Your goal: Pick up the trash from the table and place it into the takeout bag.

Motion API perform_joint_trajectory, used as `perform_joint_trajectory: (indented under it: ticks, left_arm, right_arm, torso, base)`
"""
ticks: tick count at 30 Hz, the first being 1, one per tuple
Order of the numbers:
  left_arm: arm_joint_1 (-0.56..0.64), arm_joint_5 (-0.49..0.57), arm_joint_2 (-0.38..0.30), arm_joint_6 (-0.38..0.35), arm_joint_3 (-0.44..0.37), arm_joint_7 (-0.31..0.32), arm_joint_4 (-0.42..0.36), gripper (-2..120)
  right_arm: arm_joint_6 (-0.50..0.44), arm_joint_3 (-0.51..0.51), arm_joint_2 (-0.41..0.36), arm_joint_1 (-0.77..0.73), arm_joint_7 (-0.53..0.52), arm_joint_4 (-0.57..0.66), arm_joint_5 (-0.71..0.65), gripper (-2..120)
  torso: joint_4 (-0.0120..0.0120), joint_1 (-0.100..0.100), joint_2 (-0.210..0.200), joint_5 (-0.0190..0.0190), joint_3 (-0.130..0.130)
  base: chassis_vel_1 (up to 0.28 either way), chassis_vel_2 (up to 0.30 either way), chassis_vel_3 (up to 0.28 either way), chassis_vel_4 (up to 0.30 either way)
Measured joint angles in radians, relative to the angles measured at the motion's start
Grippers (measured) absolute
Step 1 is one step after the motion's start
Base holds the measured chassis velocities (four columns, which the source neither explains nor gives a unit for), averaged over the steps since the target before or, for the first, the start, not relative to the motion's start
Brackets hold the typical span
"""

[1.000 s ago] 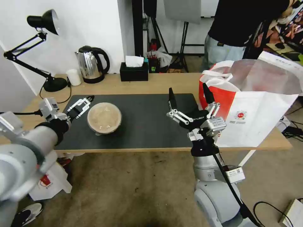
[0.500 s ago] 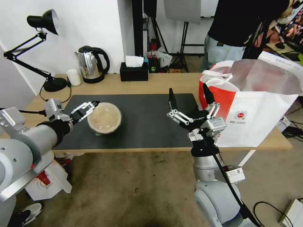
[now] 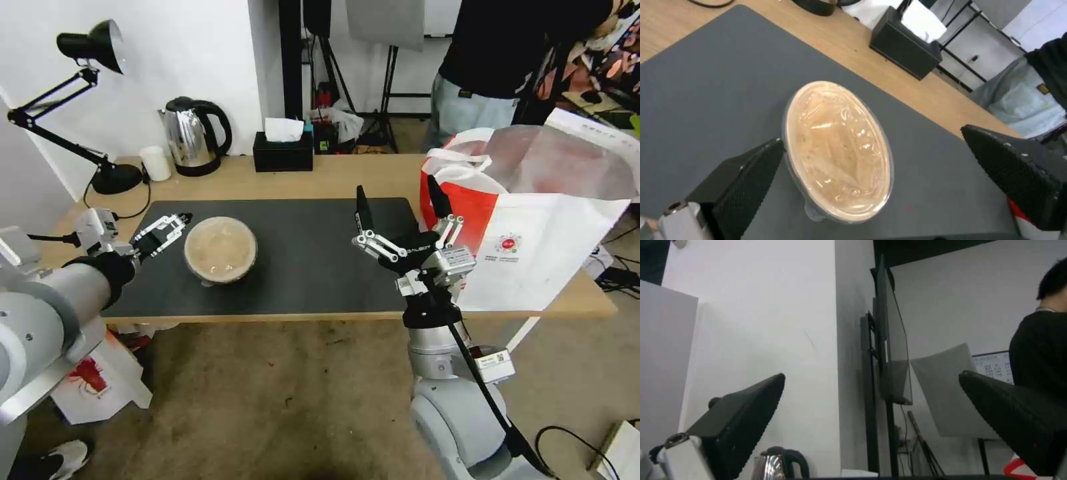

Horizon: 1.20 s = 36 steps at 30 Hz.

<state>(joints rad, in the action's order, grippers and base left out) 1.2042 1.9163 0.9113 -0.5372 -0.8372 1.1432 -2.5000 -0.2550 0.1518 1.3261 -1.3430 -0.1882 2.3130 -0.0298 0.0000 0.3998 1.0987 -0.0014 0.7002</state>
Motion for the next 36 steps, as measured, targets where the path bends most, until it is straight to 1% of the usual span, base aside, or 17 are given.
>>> perform_joint_trajectory:
  ticks: [5,10,19,22,31,36]
  left_arm:
    - [-0.013,-0.019,0.014,0.0,0.037,0.014,0.015,100]
    - [-0.015,-0.026,0.024,0.0,0.055,0.026,0.03,100]
    - [-0.026,-0.039,0.026,0.0,0.073,0.034,0.048,100]
    - [-0.043,-0.044,0.022,0.005,0.094,0.047,0.07,100]
    - [-0.068,-0.042,0.024,0.006,0.137,0.049,0.09,100]
    - [-0.08,-0.039,0.027,0.007,0.15,0.048,0.1,100]
  right_arm:
    - [0.0,-0.002,0.001,-0.006,0.0,0.004,-0.001,100]
    - [-0.001,-0.004,0.009,-0.017,-0.001,0.012,-0.001,100]
    - [-0.011,-0.007,0.024,-0.033,0.001,0.014,0.006,100]
    - [-0.011,-0.007,0.027,-0.036,0.002,0.015,0.008,100]
    - [-0.02,-0.005,0.03,-0.043,0.003,0.023,0.009,100]
    - [-0.041,0.014,0.039,-0.052,0.013,0.054,0.032,100]
  torso:
    - [-0.0001,0.0,0.0,0.0,0.0]
    - [-0.0001,0.0,0.0,0.0,0.0]
    - [0.0,0.0,0.0,0.0,0.0]
    - [0.0,0.0,0.0,-0.0001,0.0]
    - [-0.0001,0.0,0.0,0.0,0.0]
    - [-0.0001,0.0,0.0,0.0,0.0]
  base:
    - [0.0,0.0,0.0,0.0]
    - [0.0,0.0,0.0,0.0]
    - [0.0,0.0,0.0,0.0]
    - [0.0,0.0,0.0,0.0]
    - [0.0,0.0,0.0,0.0]
    - [0.0,0.0,0.0,0.0]
